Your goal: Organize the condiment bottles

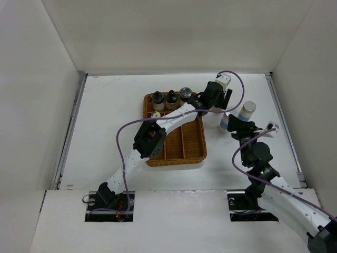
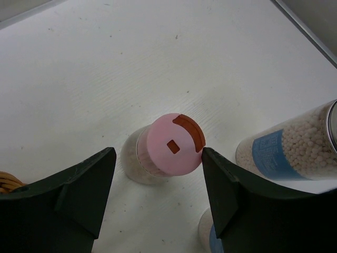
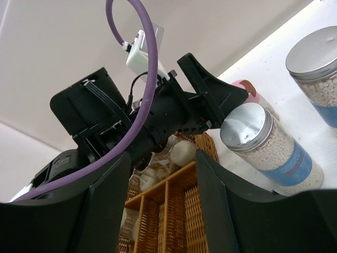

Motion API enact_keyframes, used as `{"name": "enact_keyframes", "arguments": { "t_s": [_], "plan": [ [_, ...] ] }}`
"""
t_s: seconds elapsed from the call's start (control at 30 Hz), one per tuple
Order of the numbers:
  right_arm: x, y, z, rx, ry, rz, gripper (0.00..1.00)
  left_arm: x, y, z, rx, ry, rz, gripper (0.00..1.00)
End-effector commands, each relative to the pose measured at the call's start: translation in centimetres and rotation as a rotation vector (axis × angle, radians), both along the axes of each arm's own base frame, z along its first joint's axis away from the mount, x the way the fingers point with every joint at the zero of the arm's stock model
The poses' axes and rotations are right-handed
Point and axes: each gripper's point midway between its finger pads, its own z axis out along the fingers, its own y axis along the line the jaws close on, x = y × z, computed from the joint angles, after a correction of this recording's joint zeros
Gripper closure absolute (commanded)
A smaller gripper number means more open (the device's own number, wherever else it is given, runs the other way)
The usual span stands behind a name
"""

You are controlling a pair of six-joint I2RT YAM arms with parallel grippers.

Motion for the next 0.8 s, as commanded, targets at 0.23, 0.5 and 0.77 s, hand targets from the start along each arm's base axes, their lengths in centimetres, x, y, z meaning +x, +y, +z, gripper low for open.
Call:
{"name": "enact_keyframes", "arguments": {
  "t_s": [0.23,0.5,0.77],
  "plan": [
    [0.1,0.4,1.1,0.028,-0.044,0.018,0.4,0.7,0.6,4.6,-0.082,-0.05,0.016,0.35],
    [0.3,0.6,0.9,0.021,-0.036,0.023,0.4,0.4,0.2,5.4,-0.125,-0.063,0.015,0.33],
    [0.6,0.9,0.7,0.015,-0.027,0.03,0.39,0.3,0.9,6.5,-0.155,-0.086,0.051,0.33]
  ]
}}
